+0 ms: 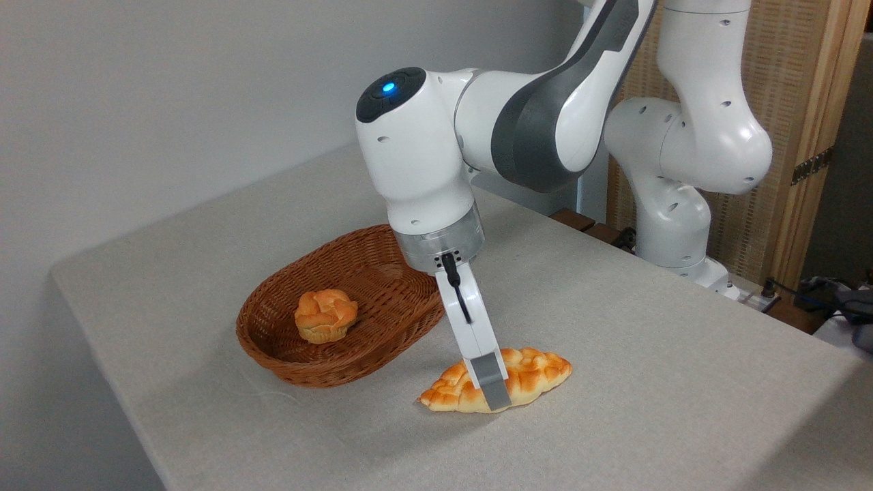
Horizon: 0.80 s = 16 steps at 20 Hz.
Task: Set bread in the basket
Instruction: 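Close the gripper on the middle of the braided bread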
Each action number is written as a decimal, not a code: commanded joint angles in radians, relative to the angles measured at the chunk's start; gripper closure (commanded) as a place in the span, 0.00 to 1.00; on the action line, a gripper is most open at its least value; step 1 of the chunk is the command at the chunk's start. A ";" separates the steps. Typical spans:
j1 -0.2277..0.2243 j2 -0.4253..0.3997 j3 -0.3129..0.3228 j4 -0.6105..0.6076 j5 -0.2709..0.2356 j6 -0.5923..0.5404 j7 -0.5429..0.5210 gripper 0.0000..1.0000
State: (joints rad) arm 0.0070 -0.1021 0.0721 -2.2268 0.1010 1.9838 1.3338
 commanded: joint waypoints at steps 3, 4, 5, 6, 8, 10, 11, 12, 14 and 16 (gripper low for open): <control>-0.002 -0.005 0.001 -0.001 0.014 0.020 0.011 0.53; -0.002 -0.007 0.001 -0.001 0.014 0.018 0.011 0.53; -0.002 -0.008 0.001 -0.001 0.014 0.020 0.011 0.53; -0.002 -0.008 0.001 -0.001 0.014 0.018 0.011 0.53; -0.001 -0.011 0.001 0.001 0.014 0.018 0.011 0.53; -0.001 -0.018 0.008 0.004 0.012 0.018 0.011 0.53; -0.001 -0.021 0.011 0.010 0.012 0.018 0.011 0.53; -0.001 -0.022 0.011 0.010 0.012 0.018 0.011 0.53; 0.001 -0.030 0.012 0.019 0.011 0.018 0.011 0.53; 0.002 -0.034 0.014 0.026 0.008 0.015 0.011 0.53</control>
State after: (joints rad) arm 0.0093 -0.1132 0.0748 -2.2103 0.1010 1.9886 1.3338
